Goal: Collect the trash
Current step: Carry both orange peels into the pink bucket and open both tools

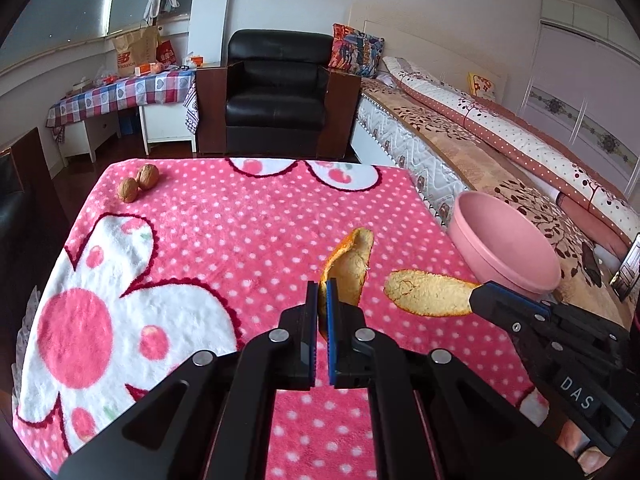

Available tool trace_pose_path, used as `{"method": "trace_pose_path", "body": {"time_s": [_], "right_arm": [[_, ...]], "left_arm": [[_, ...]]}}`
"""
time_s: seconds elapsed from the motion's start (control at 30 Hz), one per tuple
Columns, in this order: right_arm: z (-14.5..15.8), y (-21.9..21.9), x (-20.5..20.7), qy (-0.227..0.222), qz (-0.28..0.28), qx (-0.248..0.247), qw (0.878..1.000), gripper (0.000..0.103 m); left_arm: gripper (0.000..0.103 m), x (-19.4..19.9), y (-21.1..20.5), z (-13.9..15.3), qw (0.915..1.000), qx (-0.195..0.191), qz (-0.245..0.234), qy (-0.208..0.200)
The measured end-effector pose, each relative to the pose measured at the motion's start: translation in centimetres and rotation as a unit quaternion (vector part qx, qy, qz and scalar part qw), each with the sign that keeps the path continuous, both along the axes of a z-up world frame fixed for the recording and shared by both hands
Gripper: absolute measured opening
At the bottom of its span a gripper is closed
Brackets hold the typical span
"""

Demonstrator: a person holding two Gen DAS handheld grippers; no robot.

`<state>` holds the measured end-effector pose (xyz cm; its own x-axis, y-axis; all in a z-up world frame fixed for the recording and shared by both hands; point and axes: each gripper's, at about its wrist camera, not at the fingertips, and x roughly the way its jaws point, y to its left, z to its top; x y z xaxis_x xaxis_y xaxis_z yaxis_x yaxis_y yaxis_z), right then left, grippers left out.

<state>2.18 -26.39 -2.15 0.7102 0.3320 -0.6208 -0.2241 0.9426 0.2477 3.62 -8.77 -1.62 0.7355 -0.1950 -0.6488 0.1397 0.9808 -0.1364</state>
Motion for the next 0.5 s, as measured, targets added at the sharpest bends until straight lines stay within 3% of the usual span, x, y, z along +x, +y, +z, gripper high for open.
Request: {"method": "trace_pose_path", "body": {"time_s": [0.5], "right_arm": [[1.7,-4.8,-2.2,-0.032,-0.053,0.007,0.998,0.005]], "left_arm": [[0.003,0.0,-5.1,1.7,0.9985,0.01,-0.045,-0.031]]}}
